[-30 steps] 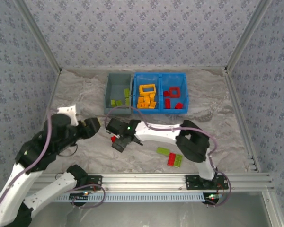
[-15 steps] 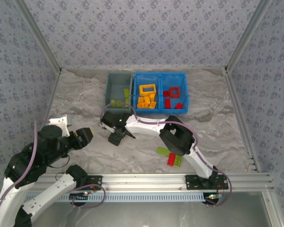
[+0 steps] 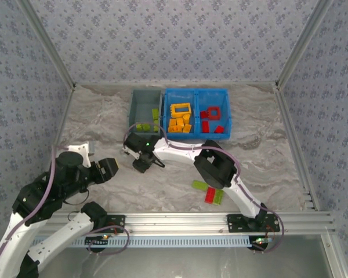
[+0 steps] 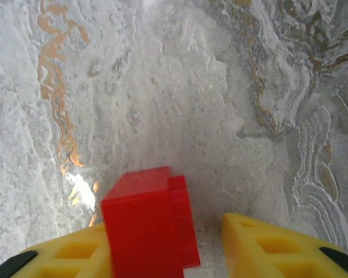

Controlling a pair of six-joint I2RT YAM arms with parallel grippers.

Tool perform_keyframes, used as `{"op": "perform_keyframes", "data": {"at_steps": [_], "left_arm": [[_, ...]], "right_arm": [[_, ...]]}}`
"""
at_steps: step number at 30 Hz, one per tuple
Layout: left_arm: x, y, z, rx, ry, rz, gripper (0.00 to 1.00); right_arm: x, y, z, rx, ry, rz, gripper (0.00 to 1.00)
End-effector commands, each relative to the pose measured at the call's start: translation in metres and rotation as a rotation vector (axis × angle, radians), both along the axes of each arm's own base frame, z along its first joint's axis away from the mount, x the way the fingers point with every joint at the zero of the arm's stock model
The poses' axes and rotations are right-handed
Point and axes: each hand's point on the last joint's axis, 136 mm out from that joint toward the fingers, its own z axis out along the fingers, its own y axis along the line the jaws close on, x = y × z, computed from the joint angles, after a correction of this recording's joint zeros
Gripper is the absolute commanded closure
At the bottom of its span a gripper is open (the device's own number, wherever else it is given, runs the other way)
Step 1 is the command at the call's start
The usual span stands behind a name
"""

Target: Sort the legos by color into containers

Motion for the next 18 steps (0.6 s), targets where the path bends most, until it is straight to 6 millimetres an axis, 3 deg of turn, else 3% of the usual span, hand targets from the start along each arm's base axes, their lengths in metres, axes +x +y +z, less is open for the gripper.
{"op": "perform_keyframes", "data": {"at_steps": [1, 5, 10, 15, 18], "left_arm": [[-0.003, -0.004, -0.006, -0.019, 0.028, -0.012, 0.41], [-0.008, -0.004, -0.015, -0.033, 0.062, -0.012, 0.39], [-0.014, -0.007, -0.026, -0.095, 0.109, 0.008, 0.34], [-0.006, -0.030, -0.028, -0.224, 0.134, -0.005, 0.27], [0.009, -0.058, -0.025, -0.313, 0.146, -0.050, 0.24]], "right_arm": [[-0.002, 0.001, 0.008, 0.041, 0.029, -0.021, 0.59], [0.004, 0.001, 0.027, 0.107, 0.022, -0.047, 0.66], [0.011, -0.026, 0.062, 0.212, 0.012, -0.146, 0.69], [0.019, -0.085, 0.109, 0.291, -0.040, -0.308, 0.70], [0.033, -0.146, 0.135, 0.297, -0.090, -0.486, 0.69]]}}
